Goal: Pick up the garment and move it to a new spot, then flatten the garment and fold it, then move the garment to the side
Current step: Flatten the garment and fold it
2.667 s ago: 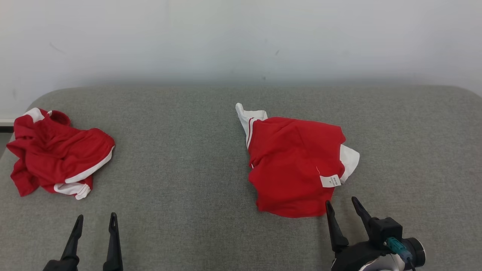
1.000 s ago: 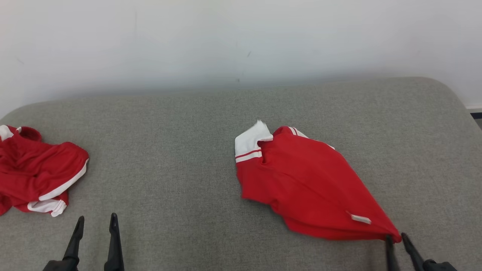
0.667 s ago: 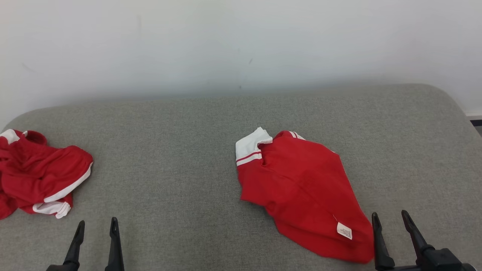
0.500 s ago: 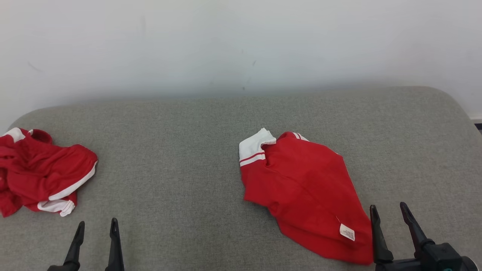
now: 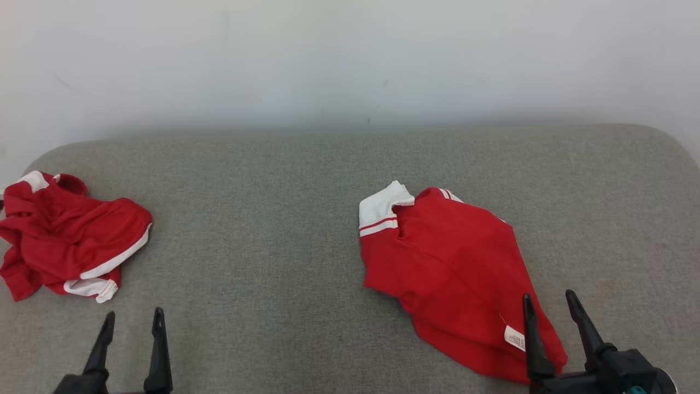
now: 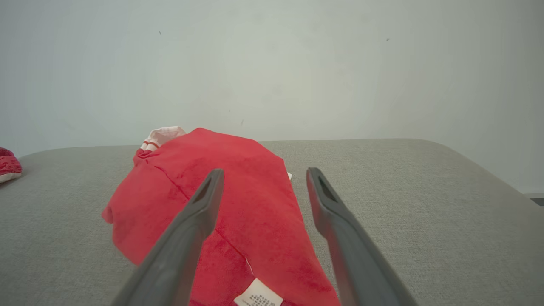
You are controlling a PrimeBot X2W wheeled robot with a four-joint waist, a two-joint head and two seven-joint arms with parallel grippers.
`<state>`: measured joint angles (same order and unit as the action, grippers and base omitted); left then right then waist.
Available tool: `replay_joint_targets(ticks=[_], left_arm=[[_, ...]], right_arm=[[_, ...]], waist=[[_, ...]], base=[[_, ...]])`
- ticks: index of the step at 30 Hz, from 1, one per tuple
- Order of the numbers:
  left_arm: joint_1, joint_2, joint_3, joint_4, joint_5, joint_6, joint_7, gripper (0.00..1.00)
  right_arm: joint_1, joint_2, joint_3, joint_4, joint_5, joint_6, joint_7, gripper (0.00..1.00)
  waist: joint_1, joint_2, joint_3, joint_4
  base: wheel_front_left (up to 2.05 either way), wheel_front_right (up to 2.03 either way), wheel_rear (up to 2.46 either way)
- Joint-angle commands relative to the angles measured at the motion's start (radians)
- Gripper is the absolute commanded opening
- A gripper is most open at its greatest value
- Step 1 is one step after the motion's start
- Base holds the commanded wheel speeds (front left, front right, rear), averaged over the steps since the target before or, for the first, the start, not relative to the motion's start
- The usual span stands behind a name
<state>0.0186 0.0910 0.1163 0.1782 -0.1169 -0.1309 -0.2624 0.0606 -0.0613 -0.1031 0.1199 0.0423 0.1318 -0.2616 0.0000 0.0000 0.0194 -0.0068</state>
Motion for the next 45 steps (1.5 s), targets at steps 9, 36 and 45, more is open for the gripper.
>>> replay_joint_targets(ticks=[9,36,45], left_arm=[[-0.264,0.159,-0.138,0.034,-0.130,0.001,0.055,1.00],[-0.924,0.473,-0.800,0.341,-0.649,0.001,0.436,1.00],[-0.957,0.484,-0.945,0.427,-0.732,0.001,0.496,1.00]], right_arm=[[-0.068,0.012,0.029,0.016,0.019,-0.002,-0.005,1.00],[-0.188,0.013,0.108,0.060,0.180,-0.002,-0.003,1.00],[-0.189,0.013,0.104,0.067,0.181,-0.002,-0.003,1.00]], waist=[[0.0000,0.0000,0.090,-0.110],[0.0000,0.0000,0.322,-0.431],[0.0000,0.0000,0.323,-0.448]], base=[[0.00,0.00,0.00],[0.00,0.00,0.00],[0.00,0.00,0.00]])
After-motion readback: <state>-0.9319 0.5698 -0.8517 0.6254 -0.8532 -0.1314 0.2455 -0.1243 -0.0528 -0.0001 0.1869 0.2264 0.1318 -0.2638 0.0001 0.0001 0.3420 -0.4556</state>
